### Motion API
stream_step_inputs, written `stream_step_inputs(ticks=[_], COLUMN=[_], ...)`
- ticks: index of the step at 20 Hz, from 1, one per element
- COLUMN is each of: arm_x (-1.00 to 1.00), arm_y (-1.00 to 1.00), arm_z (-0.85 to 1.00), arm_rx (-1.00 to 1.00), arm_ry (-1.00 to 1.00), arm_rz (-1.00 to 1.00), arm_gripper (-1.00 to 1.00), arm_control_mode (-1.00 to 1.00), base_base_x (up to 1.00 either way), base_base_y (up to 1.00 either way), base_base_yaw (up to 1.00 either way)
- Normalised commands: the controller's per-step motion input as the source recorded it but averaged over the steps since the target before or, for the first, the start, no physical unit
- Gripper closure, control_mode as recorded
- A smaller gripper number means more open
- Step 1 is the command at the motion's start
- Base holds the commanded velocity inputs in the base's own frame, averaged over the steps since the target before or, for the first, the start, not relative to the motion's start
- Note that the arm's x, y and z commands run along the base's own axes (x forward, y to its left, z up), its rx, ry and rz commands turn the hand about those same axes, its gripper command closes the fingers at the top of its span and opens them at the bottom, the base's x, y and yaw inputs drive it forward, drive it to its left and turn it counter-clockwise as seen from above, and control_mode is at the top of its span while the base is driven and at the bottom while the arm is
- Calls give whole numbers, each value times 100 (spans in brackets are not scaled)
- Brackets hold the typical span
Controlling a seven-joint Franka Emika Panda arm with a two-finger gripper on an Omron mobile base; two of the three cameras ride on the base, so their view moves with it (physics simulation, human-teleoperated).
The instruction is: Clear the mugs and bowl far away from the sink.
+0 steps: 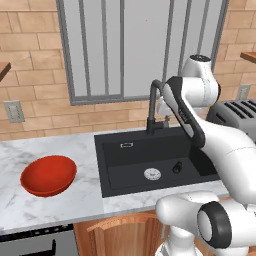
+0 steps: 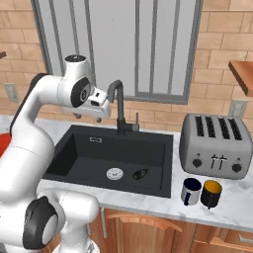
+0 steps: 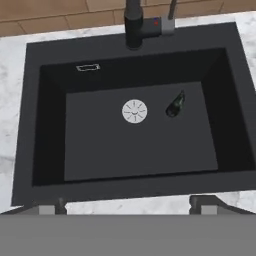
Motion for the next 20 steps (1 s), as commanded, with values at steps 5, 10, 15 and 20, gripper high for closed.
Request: stream_step_inputs(ticks=[5, 10, 15, 20], arm_x=[-46, -79, -62, -24], arm_y=[-51, -62, -70, -37], arm_z=[-12, -21, -56, -30], arm_rx=[0, 0, 0, 0], arm_ry=[0, -3, 0, 0], arm_rz=[-4, -9, -7, -4], arm_gripper=[-100, -100, -100, -100], arm_control_mode=[-100, -100, -100, -100], base_base_x=[0, 0, 0, 0], base_base_y=[0, 0, 0, 0], base_base_yaw=[0, 0, 0, 0])
